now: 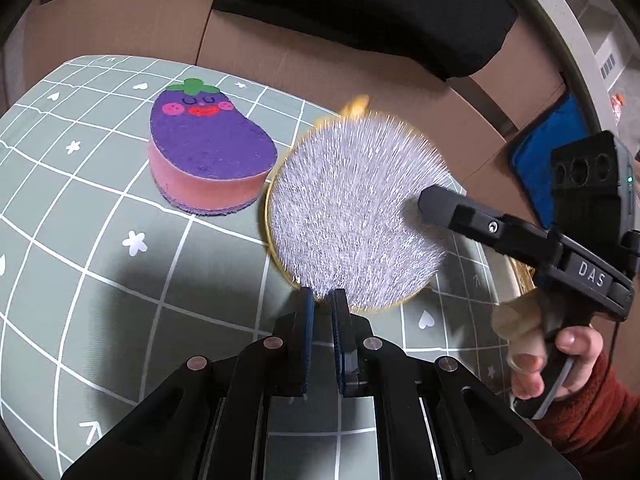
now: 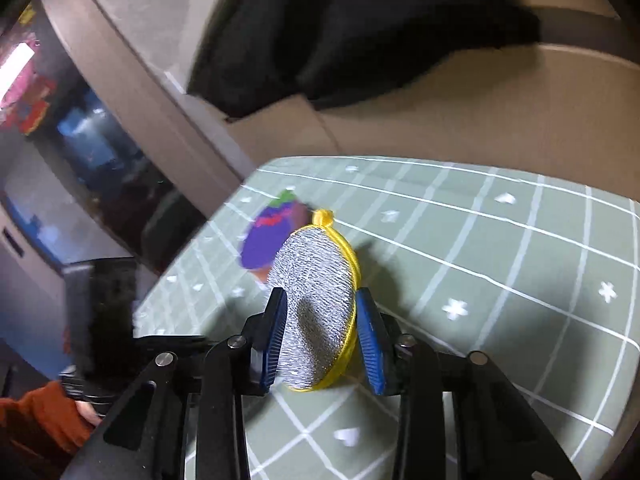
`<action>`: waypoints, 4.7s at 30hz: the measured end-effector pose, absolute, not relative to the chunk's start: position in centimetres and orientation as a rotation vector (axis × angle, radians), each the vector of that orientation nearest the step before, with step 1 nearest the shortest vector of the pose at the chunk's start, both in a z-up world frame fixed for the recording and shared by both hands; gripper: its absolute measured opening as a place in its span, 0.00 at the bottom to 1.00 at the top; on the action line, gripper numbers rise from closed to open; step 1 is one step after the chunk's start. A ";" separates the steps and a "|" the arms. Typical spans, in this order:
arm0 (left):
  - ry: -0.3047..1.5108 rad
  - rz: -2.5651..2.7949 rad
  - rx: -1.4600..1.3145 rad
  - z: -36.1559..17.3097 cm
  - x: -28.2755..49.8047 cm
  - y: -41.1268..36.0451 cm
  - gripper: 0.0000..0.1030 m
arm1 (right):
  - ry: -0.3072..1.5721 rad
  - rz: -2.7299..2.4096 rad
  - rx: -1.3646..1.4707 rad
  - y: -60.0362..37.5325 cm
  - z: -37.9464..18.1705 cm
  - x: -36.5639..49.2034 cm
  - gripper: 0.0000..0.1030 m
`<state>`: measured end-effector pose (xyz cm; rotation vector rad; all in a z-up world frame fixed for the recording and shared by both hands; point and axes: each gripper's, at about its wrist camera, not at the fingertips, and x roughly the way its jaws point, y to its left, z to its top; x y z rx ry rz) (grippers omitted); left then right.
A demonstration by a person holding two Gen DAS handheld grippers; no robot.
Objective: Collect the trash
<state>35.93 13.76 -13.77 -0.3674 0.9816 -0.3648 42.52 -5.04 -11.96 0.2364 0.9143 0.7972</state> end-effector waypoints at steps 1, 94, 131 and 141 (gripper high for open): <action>0.980 -0.364 -0.368 -13.8 35.9 13.8 0.09 | 0.937 0.836 0.228 -4.3 -12.0 42.5 0.14; 0.711 -0.480 -0.044 -6.6 30.3 -18.7 0.31 | 0.628 0.128 0.104 -35.2 -4.9 27.0 0.13; 0.768 -0.471 -0.120 -7.8 30.4 -16.9 0.53 | 0.716 0.106 0.132 -35.3 -8.8 27.7 0.30; 0.650 -0.321 0.002 -3.0 22.7 -12.2 0.53 | 0.671 0.123 0.170 -33.4 -4.4 23.0 0.43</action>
